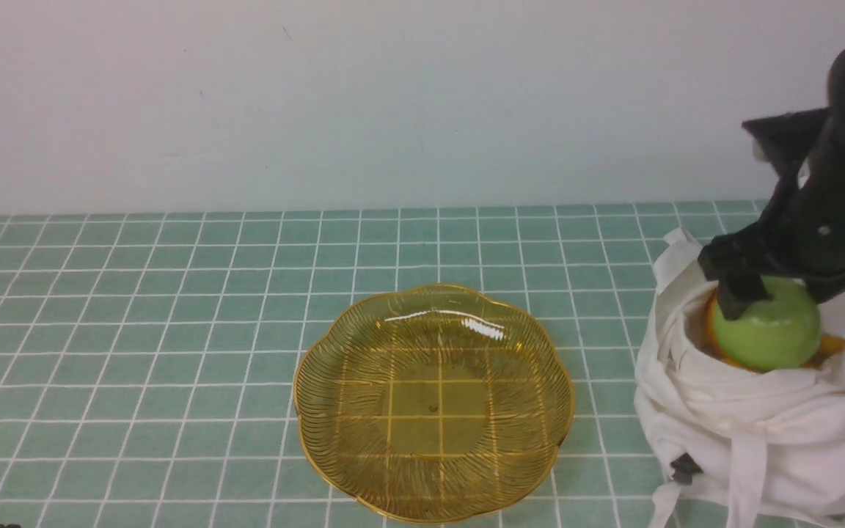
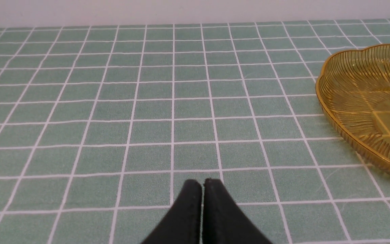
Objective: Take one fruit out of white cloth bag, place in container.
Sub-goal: 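Move the fruit from the bag and place it onto the plate with the right gripper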
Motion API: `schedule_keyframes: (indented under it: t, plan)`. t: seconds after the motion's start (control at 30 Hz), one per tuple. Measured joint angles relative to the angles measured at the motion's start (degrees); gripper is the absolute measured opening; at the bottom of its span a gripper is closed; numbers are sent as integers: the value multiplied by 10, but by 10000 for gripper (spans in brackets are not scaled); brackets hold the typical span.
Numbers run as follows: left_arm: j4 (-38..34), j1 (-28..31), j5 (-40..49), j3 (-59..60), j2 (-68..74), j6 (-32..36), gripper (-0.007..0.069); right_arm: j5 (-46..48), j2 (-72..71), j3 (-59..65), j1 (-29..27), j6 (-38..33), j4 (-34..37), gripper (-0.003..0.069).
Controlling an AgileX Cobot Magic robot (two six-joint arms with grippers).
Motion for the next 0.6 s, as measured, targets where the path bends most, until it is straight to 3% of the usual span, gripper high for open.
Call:
schedule_keyframes:
  t: [0.17, 0.3, 0.4, 0.43, 0.53, 0.6]
  plan:
    - [0, 0, 0, 0, 0, 0, -8, 1, -56, 0, 0, 0, 4, 575]
    - [0, 0, 0, 0, 0, 0, -8, -22, -90, 0, 0, -21, 88, 575]
    - [0, 0, 0, 0, 0, 0, -8, -66, -94, 0, 16, -78, 212, 575]
    - [0, 0, 0, 0, 0, 0, -8, -66, -93, 0, 18, -78, 212, 575]
    - [0, 0, 0, 0, 0, 0, -8, -111, -69, 0, 67, -139, 296, 575]
    - [0, 0, 0, 0, 0, 0, -8, -136, -48, 0, 105, -160, 311, 575]
